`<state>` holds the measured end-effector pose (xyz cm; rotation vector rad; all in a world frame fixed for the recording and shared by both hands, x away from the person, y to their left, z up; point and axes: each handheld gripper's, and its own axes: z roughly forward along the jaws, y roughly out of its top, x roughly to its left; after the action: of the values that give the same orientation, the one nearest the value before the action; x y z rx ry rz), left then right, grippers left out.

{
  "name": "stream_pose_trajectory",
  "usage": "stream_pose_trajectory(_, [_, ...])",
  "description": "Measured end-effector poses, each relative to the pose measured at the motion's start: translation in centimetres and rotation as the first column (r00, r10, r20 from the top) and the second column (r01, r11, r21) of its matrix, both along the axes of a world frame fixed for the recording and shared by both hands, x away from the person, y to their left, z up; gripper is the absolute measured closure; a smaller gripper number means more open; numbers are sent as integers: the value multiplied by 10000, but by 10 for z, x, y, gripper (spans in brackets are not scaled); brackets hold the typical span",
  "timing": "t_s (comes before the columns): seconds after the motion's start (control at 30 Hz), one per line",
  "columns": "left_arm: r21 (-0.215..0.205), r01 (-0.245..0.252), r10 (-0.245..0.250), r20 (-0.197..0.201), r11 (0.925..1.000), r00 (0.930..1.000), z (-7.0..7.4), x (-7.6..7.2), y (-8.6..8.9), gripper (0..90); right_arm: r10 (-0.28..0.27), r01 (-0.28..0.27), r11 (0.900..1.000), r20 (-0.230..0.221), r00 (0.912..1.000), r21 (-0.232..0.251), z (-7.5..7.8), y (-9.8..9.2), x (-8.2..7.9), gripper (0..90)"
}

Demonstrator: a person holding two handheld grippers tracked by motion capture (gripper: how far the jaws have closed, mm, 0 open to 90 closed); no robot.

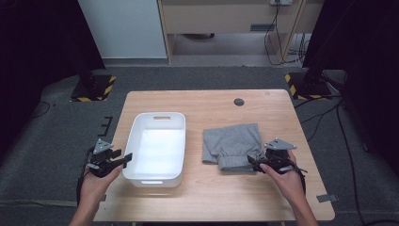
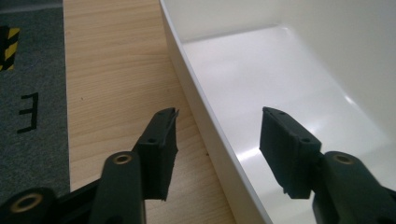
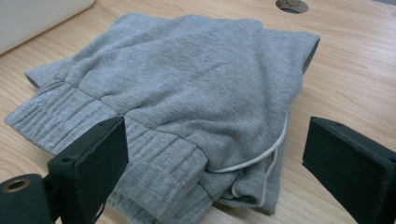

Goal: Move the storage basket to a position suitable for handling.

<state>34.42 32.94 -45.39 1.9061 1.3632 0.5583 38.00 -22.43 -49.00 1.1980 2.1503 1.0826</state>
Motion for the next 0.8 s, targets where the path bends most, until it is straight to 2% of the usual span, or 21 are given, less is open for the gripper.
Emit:
stream_pose_trajectory(0.13, [-68,29,-29,-2,10000,10000,1,2,1,383,-2,2,10000,24,10000,0,0,0,0,70])
stream_pose_trajectory(0.3, [-167,47,-47,26,9998,10000,3,6,2,364,-10,10,10000,21,10000,17,0,-1,0,69])
stream_pose_trajectory(0.6, [-9,119,-119,64,9999,9999,3,9,0,432,-52,51,10000,64,10000,25,0,-1,0,69])
stream_pose_trajectory(0.8, [317,214,-213,-32,9993,9998,-1,9,2,567,-61,61,10000,68,10000,31,1,-1,0,70])
